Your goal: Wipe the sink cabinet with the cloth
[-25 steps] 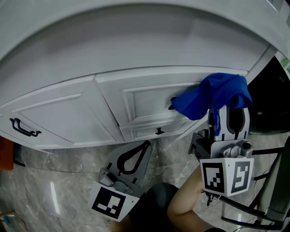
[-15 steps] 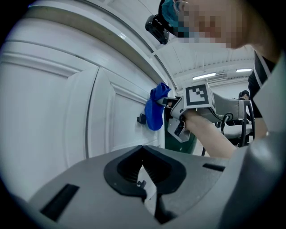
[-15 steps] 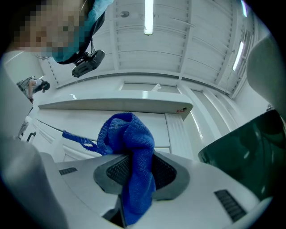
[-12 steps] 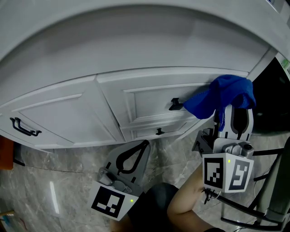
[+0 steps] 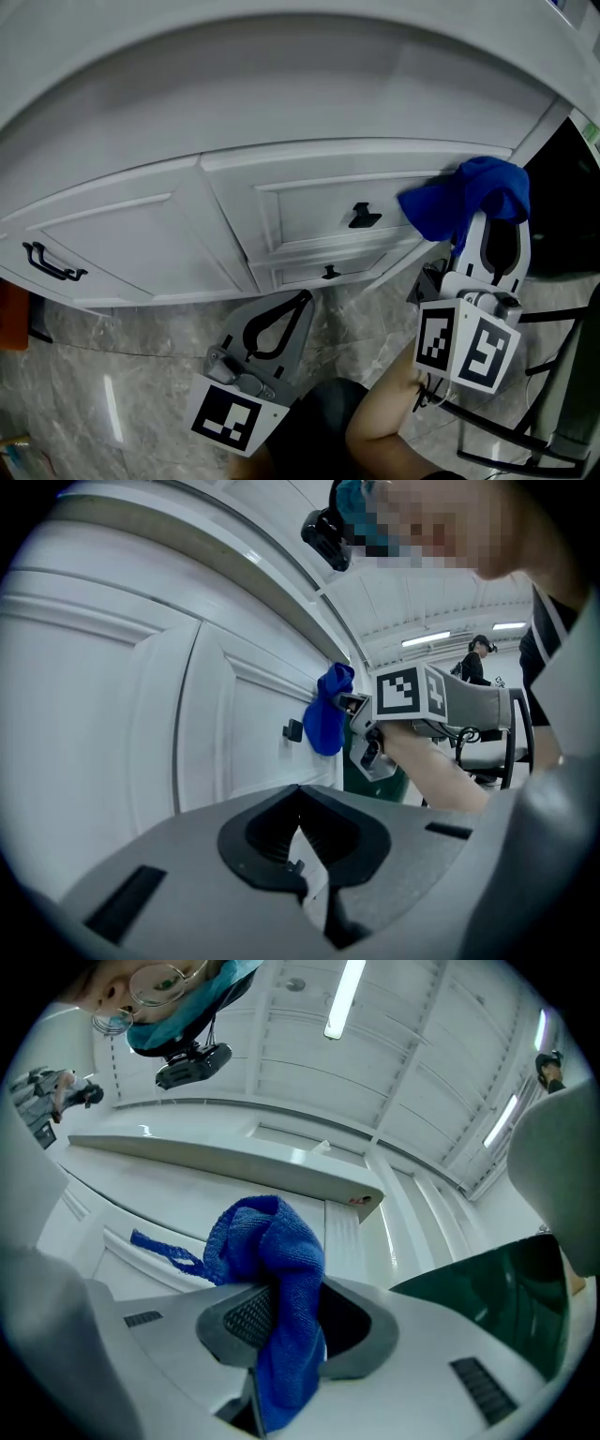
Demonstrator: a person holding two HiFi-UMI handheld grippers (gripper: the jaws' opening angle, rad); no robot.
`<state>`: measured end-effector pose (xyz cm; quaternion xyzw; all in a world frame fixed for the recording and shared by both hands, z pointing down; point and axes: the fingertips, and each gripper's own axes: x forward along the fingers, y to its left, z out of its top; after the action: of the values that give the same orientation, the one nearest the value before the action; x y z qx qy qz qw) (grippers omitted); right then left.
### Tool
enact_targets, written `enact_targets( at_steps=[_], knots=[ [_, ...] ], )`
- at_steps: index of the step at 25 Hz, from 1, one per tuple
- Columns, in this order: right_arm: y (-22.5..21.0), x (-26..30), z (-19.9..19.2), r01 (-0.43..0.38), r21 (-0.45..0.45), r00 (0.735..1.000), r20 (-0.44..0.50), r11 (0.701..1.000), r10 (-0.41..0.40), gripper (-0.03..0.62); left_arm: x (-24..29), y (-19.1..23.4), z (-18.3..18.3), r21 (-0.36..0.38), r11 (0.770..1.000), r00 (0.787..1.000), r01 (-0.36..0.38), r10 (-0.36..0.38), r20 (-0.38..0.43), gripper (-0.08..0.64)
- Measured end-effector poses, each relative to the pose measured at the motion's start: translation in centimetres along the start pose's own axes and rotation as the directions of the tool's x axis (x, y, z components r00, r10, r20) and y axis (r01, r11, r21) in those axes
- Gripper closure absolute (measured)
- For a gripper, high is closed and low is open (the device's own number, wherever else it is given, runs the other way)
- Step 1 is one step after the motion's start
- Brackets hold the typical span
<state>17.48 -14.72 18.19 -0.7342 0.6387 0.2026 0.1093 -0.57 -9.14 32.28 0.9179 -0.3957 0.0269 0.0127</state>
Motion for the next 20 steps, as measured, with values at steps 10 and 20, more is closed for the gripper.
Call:
enact_targets(
  at_steps=[10,20],
  knots=[
    [0.0,0.0,0.0,0.034,-0.093,0.999,0.001,0.995,-0.034,0.477,-0.1,-0.5,0.3,0.007,1.000,1.000,0.005,-0.005,0.002,0.557],
    [-1.2,0.0,-0.9,0.070,-0.119,0.997,-0.029,0.990,-0.074,0.477,-0.6,-0.7,0.9,0.014,1.000,1.000,0.004,-0.005,0.012,0.557]
  ],
)
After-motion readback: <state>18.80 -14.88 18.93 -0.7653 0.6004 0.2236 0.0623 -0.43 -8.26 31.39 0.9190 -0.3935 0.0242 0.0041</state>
